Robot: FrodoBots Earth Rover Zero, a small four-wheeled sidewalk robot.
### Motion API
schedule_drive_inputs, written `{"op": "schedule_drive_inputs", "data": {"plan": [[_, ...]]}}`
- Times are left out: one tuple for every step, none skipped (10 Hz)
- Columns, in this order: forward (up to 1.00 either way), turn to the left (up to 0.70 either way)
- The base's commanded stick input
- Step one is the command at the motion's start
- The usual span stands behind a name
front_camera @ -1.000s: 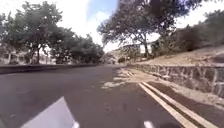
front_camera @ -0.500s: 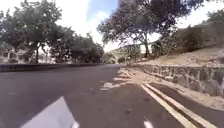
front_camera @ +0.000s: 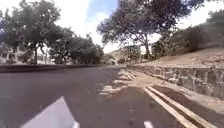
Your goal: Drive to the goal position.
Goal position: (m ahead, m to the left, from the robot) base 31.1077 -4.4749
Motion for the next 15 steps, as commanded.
{"op": "schedule_drive_inputs", "data": {"plan": [[0.45,0.00],[0.45,0.00],[0.45,0.00],[0.45,0.00],[0.45,0.00],[0.45,0.00],[0.45,0.00],[0.45,0.00],[0.45,0.00],[0.45,0.00],[0.45,0.00],[0.45,0.00],[0.45,0.00],[0.45,0.00],[0.45,0.00]]}}
